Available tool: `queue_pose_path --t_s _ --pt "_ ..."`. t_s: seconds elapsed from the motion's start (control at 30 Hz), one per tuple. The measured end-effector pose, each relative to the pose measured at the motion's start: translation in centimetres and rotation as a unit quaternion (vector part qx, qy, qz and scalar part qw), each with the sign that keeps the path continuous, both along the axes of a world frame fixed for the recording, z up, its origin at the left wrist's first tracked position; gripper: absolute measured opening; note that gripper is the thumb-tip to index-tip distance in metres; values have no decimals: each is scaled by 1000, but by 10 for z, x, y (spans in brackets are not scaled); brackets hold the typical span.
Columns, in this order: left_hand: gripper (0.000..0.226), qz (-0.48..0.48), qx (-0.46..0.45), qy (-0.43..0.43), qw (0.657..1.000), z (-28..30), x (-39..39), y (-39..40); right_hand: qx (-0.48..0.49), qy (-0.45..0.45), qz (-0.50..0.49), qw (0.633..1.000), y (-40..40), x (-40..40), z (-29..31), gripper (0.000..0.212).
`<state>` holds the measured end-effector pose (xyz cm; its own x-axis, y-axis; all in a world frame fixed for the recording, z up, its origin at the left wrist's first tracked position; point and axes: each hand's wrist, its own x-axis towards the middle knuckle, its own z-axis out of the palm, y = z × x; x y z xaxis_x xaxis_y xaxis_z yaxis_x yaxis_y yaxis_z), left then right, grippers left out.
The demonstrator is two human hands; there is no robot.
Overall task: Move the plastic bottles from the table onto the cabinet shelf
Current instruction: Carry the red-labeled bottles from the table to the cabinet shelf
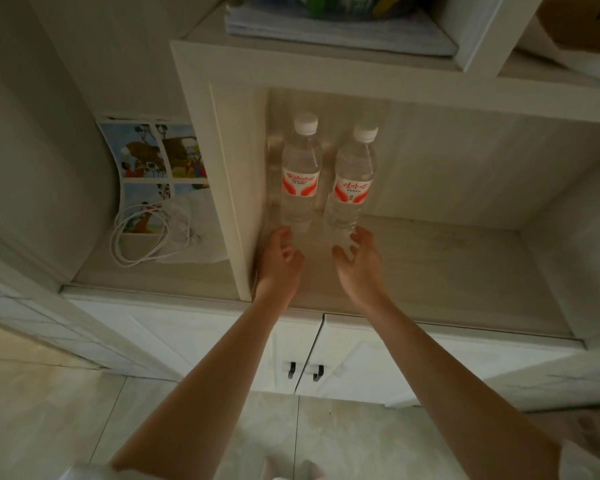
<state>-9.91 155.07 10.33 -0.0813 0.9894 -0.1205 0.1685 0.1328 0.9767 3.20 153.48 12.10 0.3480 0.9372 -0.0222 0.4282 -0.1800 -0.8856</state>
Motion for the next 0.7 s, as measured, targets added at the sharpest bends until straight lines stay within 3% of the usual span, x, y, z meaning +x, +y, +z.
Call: queue_pose_path --t_s 0.23,0.37,0.7 --pt "28 36 86 79 992 -3 -8 -65 43 -35 108 993 -60 1 -5 46" --pt "26 105 99 99 985 -3 -9 -118 57 -26 212 975 -96 6 -6 42" --pt "29 369 13 105 923 -21 -11 -298 52 -39 479 875 -187 -12 -14 34"
